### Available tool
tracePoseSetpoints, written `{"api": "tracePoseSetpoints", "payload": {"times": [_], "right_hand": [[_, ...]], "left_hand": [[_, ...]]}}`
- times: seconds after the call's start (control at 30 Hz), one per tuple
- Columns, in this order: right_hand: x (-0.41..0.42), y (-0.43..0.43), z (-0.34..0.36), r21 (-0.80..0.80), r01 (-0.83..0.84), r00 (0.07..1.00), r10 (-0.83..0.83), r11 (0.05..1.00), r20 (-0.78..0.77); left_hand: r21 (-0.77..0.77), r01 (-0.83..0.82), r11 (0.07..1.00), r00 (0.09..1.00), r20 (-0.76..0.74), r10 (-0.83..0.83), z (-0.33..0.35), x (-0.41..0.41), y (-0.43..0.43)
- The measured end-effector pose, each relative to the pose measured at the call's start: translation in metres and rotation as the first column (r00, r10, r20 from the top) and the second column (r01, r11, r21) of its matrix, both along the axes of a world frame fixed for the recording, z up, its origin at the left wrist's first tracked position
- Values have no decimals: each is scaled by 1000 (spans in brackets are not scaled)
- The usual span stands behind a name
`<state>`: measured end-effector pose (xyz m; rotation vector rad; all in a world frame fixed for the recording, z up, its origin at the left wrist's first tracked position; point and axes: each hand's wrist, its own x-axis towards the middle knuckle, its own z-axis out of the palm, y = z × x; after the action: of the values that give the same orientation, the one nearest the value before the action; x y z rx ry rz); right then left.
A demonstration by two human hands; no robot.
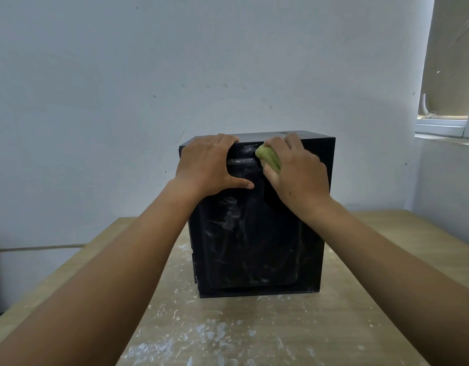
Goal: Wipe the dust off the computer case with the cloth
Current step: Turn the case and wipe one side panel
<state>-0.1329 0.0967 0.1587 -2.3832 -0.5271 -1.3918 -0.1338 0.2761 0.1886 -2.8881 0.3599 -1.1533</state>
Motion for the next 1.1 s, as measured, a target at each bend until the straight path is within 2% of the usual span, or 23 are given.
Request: {"api": "tracePoseSetpoints", "payload": {"times": [0.17, 0.37, 0.63, 0.7, 0.77, 0.87, 1.03, 1.1], "right_hand": [[-2, -2, -30, -59, -48, 998, 51, 997, 38], [-2, -8, -70, -180, -55, 997, 45, 982, -58], [-3, -12, -12, -88, -17, 1000, 16, 996, -11], [-1, -12, 10, -49, 4, 999, -6, 999, -39], [-1, -11, 25, -77, 27, 998, -31, 997, -53], [-4, -7, 22, -156, 50, 998, -57, 987, -40], [-5, -2, -11, -165, 0, 1000, 3, 986, 14], [-5, -1, -29, -243, -10, 1000, 11, 970, 3]], "left_hand": [[1, 4, 1000, 1000, 1, -4, 0, 0, 0], [22, -4, 1000, 1000, -6, 4, 1, -1, 0], [25, -2, 1000, 1000, -19, 2, 1, 0, 1], [38, 2, 999, 999, -33, -1, 3, 1, 2], [54, 6, 999, 998, -56, -3, 5, 0, 4], [73, 3, 997, 996, -86, 3, 9, 0, 9], [56, -40, 998, 996, -77, 45, 9, -4, 25], [45, -43, 998, 997, -63, 46, 8, -3, 27]]}}
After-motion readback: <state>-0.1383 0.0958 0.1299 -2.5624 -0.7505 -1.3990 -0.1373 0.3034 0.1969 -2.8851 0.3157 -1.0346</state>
